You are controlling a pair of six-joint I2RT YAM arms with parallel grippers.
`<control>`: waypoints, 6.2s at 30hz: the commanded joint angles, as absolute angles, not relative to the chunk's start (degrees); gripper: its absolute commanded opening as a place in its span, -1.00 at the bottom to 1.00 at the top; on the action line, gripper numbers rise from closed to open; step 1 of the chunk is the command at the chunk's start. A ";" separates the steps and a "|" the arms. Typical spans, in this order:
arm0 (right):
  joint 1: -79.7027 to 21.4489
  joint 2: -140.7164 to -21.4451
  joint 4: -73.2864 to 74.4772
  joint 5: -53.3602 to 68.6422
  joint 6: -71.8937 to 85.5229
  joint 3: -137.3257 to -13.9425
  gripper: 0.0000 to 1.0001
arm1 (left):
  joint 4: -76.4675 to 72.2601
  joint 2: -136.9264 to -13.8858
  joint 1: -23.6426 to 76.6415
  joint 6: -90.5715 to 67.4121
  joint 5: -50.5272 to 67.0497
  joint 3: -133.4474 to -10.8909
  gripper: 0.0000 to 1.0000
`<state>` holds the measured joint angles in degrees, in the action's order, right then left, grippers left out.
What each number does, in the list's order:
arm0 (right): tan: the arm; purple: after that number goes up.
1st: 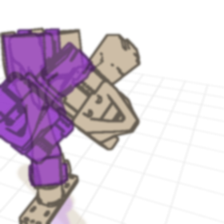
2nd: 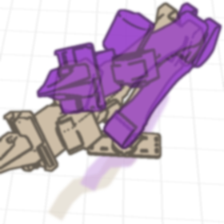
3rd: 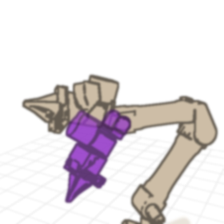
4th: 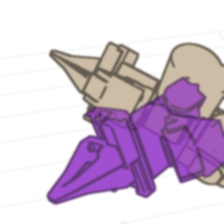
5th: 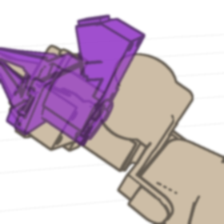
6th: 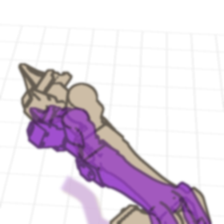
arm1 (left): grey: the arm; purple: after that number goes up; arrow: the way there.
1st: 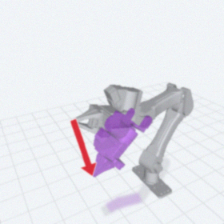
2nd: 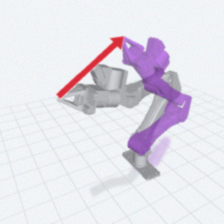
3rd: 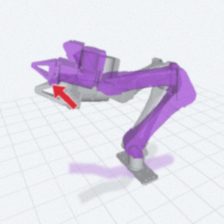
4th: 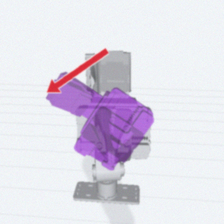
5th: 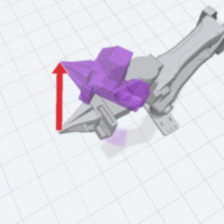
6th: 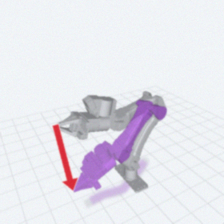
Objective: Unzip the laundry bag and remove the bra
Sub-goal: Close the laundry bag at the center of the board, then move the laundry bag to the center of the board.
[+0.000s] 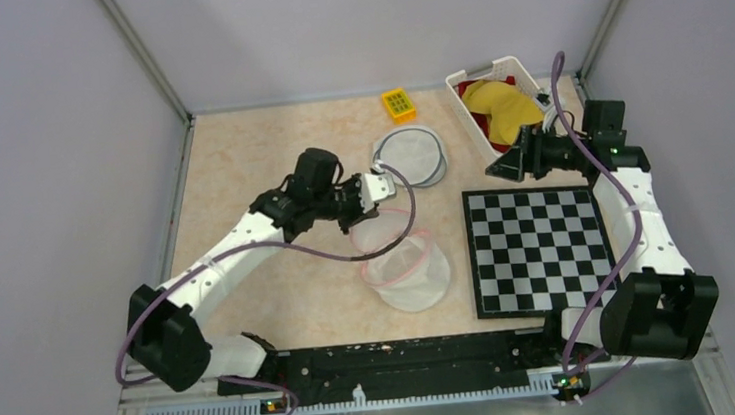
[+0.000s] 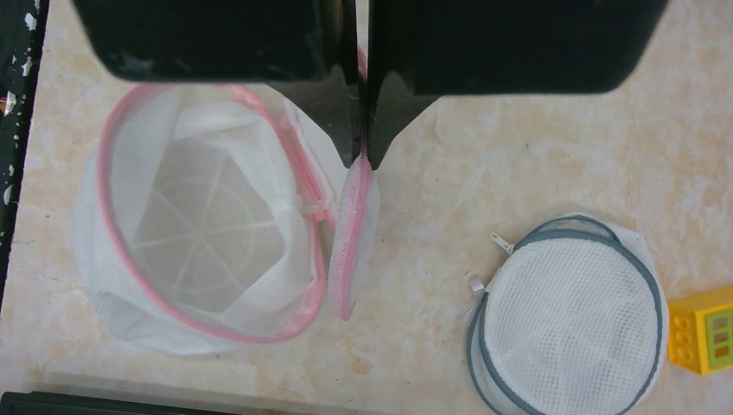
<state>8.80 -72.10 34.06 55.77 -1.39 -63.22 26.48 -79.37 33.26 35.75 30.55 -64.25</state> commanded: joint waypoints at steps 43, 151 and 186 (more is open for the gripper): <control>-23.21 -93.10 -0.09 50.28 9.91 -49.64 0.26 | 12.00 -57.86 45.73 44.32 10.15 -56.93 -1.00; -0.78 -71.51 17.43 52.57 5.60 -53.73 0.37 | 33.41 -110.08 18.86 43.08 17.54 -65.95 0.97; -0.20 -70.32 29.44 44.70 -3.98 -62.73 0.36 | 46.97 -119.32 14.59 39.40 19.50 -111.59 0.97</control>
<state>-0.62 -71.13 29.10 46.04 -2.70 -58.04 43.40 -127.35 15.14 40.16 19.51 -108.03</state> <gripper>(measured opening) 0.681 0.987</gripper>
